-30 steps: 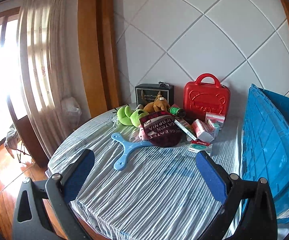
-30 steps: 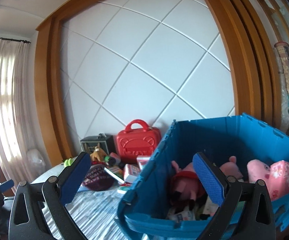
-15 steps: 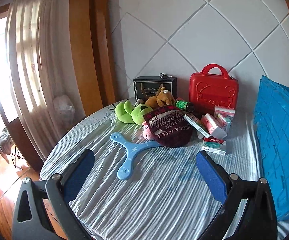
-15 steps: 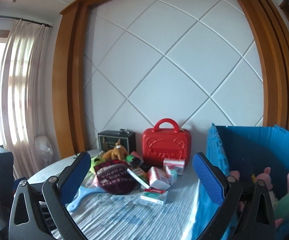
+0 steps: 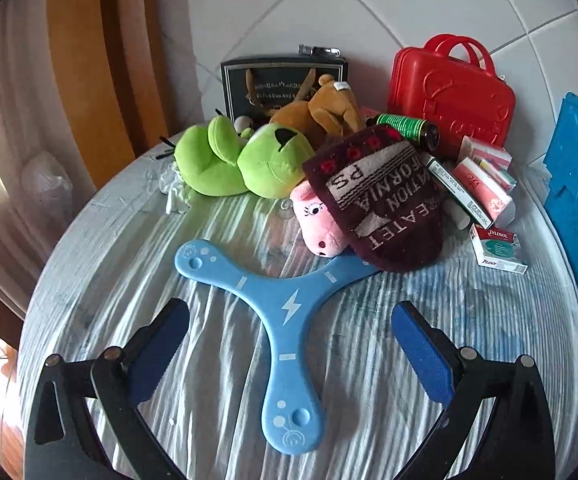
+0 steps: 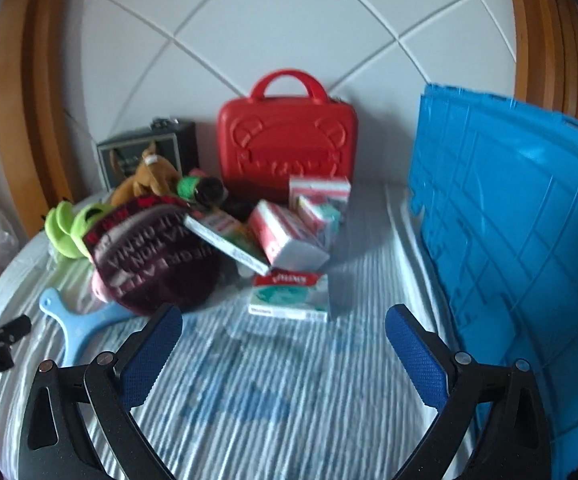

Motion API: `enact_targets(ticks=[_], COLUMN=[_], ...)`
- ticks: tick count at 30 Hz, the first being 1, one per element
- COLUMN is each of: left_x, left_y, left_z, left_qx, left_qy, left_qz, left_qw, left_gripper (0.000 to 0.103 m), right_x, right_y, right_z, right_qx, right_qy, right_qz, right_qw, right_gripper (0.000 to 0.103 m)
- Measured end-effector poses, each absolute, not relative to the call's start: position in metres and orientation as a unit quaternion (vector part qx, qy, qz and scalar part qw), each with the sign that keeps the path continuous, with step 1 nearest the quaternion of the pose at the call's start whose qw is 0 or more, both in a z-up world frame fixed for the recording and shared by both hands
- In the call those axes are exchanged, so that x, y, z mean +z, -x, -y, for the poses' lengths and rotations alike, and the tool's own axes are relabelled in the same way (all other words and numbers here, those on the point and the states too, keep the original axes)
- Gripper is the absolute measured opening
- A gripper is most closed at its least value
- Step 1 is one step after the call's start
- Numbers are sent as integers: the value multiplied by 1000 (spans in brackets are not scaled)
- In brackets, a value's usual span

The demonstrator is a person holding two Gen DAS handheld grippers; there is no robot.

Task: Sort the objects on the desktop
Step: 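Withdraw both tools from the crate back toward the pile, then grasp the maroon knit beanie with left tool while right tool grasps the Tylenol box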

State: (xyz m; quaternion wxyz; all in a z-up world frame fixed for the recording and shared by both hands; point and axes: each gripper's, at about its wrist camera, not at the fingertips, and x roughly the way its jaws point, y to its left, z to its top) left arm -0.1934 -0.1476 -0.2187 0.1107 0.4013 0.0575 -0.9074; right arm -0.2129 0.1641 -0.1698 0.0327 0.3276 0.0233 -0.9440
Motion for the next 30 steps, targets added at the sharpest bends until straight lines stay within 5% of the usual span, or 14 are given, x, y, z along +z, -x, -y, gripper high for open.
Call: enact_targets(ticks=[7, 21, 25, 30], left_x=[-256, -279, -300, -315], left_y=[238, 339, 361, 394], left_z=[154, 114, 87, 93], left_qx=[-893, -866, -857, -840], left_qy=[-438, -483, -508, -522], left_qz=[-79, -129, -80, -141], left_qw=[67, 16, 30, 41], left_gripper=[101, 100, 100, 100], right_x=[-212, -249, -269, -284], right_y=[256, 352, 366, 381], right_z=[-182, -183, -191, -193], right_qx=[-908, -879, -865, -858], right_qy=[-418, -476, -500, -512], right_qz=[-9, 17, 36, 38], right_qw=[-21, 21, 17, 22], right_gripper=[103, 103, 103, 103])
